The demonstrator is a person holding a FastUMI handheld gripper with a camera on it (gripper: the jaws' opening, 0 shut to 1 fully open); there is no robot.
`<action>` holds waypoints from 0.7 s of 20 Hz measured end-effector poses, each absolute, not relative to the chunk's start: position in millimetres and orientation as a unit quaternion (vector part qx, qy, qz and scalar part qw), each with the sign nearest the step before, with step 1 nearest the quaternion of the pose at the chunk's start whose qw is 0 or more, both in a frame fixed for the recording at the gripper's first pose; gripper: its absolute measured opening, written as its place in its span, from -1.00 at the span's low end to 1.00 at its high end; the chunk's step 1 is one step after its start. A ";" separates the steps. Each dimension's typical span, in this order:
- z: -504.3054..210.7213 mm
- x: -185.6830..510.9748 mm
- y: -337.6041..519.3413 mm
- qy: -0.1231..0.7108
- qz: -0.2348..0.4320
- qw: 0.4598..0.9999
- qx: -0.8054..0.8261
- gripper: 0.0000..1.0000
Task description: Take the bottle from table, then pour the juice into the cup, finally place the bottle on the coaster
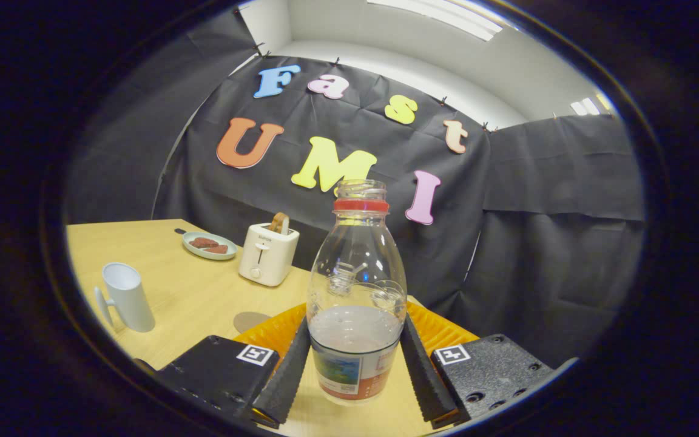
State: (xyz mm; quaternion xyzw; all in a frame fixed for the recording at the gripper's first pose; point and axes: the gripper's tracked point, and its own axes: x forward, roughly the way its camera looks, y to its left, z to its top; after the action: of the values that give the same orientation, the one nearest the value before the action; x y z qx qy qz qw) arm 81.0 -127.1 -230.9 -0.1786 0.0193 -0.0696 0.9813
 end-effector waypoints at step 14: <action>-230.6 91.0 -76.4 0.037 -0.056 0.920 -0.386 0.64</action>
State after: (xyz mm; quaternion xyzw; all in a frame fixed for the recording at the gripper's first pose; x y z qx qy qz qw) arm 91.0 -76.4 -230.6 -0.3863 0.0374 -0.0558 0.9199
